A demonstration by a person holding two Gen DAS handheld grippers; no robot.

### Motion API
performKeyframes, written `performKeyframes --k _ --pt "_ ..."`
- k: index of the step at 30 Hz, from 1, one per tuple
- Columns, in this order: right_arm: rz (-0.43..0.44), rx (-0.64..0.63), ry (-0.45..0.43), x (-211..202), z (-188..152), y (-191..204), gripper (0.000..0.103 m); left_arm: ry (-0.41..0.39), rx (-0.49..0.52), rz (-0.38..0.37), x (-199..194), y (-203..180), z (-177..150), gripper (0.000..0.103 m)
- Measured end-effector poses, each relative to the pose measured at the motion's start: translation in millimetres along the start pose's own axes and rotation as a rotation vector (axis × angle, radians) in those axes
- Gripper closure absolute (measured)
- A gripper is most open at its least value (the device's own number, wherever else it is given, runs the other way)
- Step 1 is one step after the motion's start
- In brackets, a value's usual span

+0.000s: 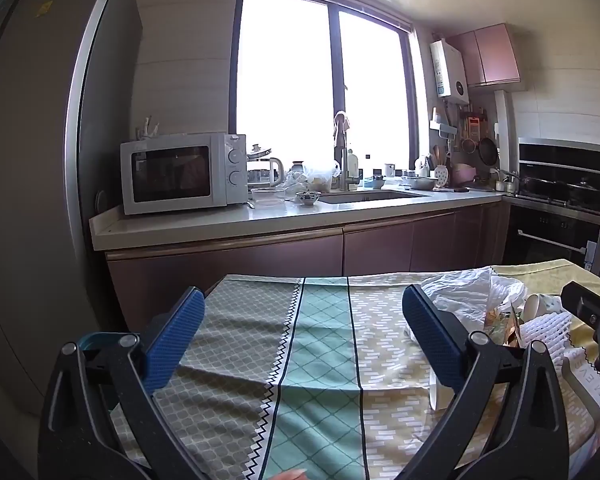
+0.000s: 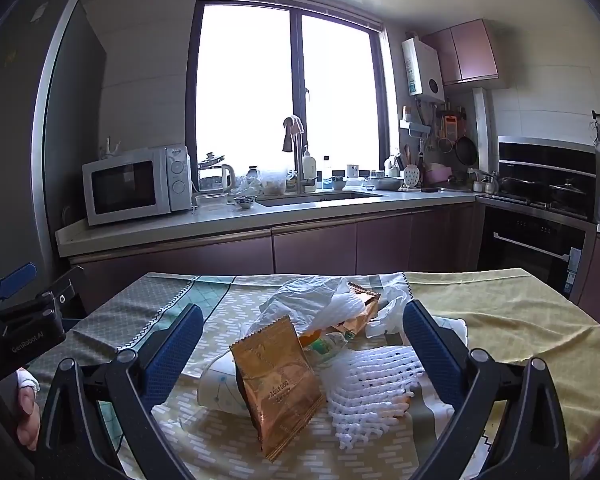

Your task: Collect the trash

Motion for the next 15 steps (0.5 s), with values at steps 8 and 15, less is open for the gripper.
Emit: performKeyframes --k 8,15 --pt "0.003 0.004 -0.003 -0.6 2.5 2.7 0.006 -0.006 -0.002 0.000 -3.5 2.6 1.7 0.006" --pt "0.006 0.006 -0.010 -2.5 1.2 0.3 0.006 -0.014 -0.010 -0.001 -7.6 5.7 0.8 0.005"
Point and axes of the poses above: each gripper's, at about its wrist camera, not at the fingertips, and x roughly the way its jaws point, y to its left, z to its top, the point moved 2 cm from there along x, roughly the way its jaws point, and after that the axes turned 3 degrees about z, right-handed, at the moved point
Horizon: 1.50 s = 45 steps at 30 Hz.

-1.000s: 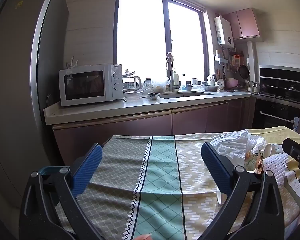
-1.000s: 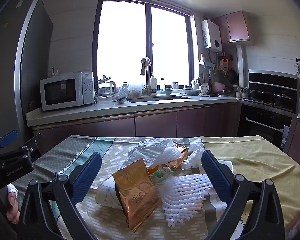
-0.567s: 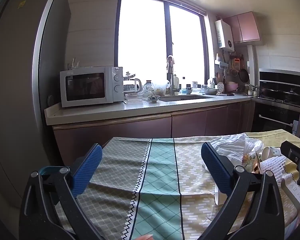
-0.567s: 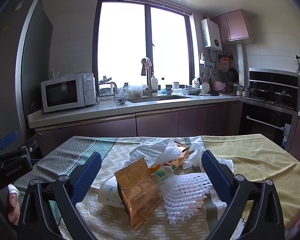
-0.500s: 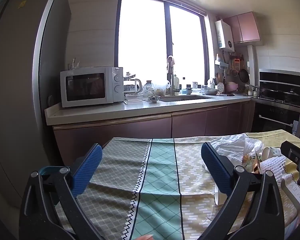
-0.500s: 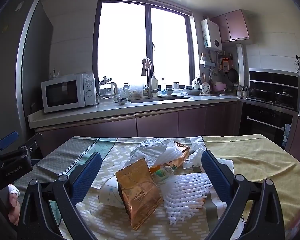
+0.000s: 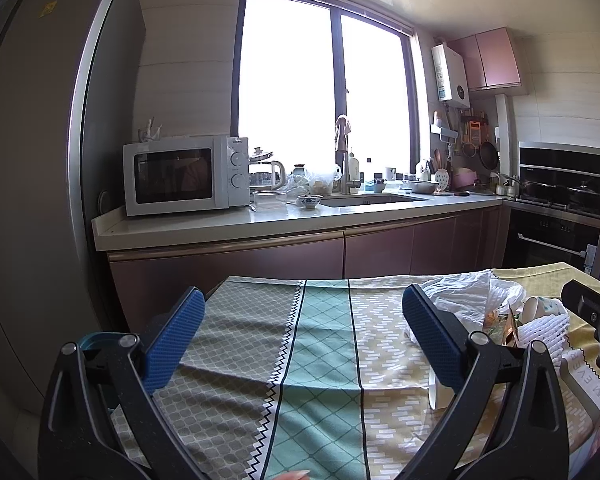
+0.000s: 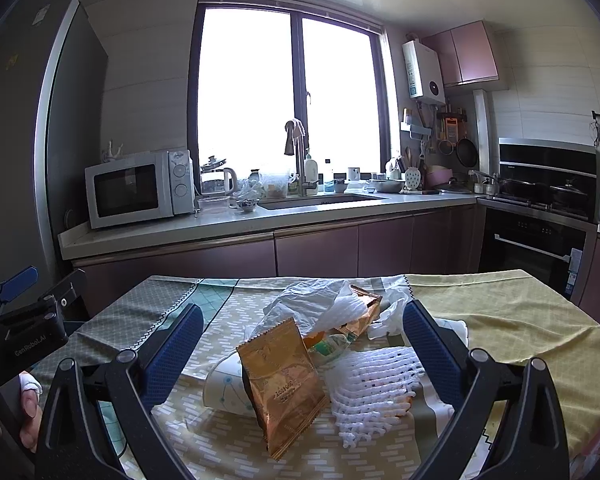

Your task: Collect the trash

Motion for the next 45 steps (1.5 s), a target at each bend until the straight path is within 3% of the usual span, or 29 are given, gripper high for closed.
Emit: performKeyframes --k 45 --pt "0.008 0.010 -0.006 -0.5 -2.4 2.1 0.006 -0.007 0.004 -0.003 -3.7 0.4 0.2 0.006"
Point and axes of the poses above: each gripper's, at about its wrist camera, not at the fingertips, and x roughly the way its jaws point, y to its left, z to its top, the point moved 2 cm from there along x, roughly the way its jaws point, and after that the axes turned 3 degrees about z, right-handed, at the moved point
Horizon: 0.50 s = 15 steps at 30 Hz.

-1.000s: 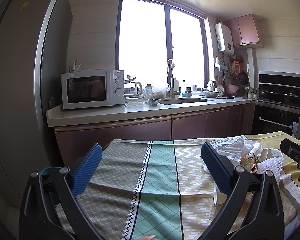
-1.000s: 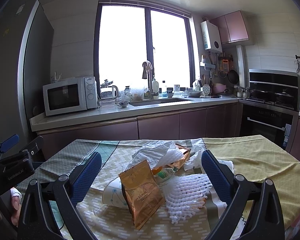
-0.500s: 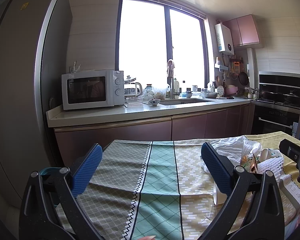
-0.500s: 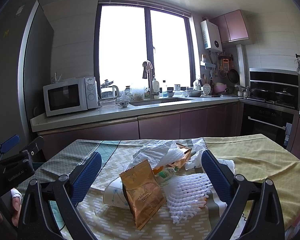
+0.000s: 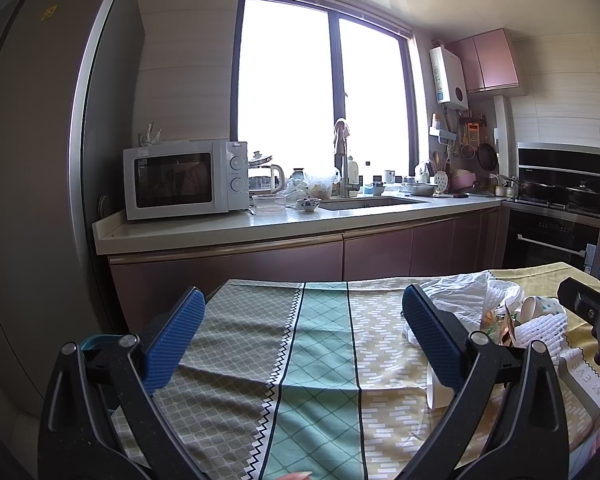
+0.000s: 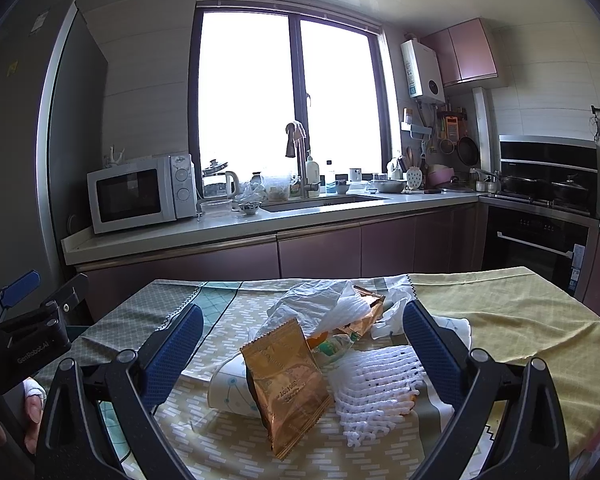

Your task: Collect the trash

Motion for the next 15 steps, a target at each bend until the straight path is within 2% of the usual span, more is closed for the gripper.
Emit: performKeyframes --k 15 --pt "0.004 0.002 0.000 1.5 -1.3 0.6 0.006 0.003 0.002 0.000 -1.5 1.4 1.1 0.006"
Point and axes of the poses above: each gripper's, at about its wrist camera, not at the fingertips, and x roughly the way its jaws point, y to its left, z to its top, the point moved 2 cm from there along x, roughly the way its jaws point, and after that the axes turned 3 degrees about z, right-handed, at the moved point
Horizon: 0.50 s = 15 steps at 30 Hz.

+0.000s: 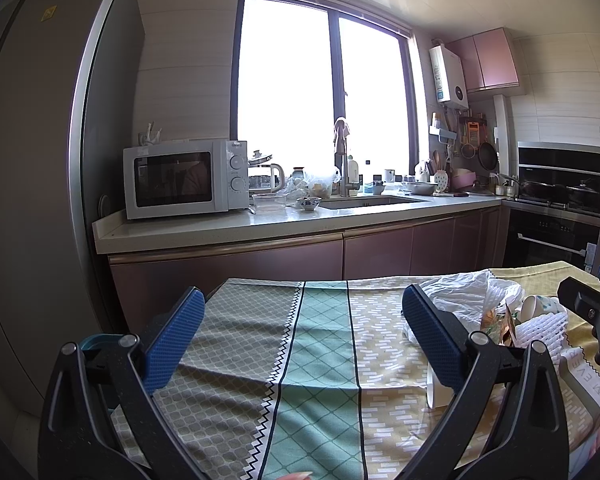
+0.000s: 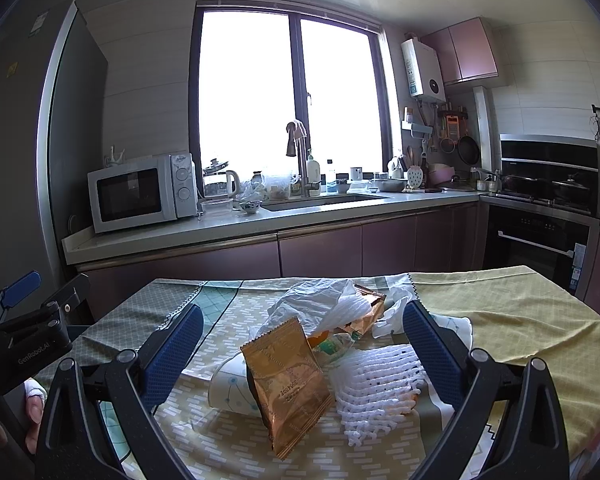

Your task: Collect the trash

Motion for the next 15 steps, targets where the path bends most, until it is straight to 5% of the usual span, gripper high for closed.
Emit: performKeyframes --k 15 --pt "0.012 0.006 0.012 4.2 -2.5 -1.6 0.006 0.019 0.007 -0.026 8.2 -0.9 -2.0 0.006"
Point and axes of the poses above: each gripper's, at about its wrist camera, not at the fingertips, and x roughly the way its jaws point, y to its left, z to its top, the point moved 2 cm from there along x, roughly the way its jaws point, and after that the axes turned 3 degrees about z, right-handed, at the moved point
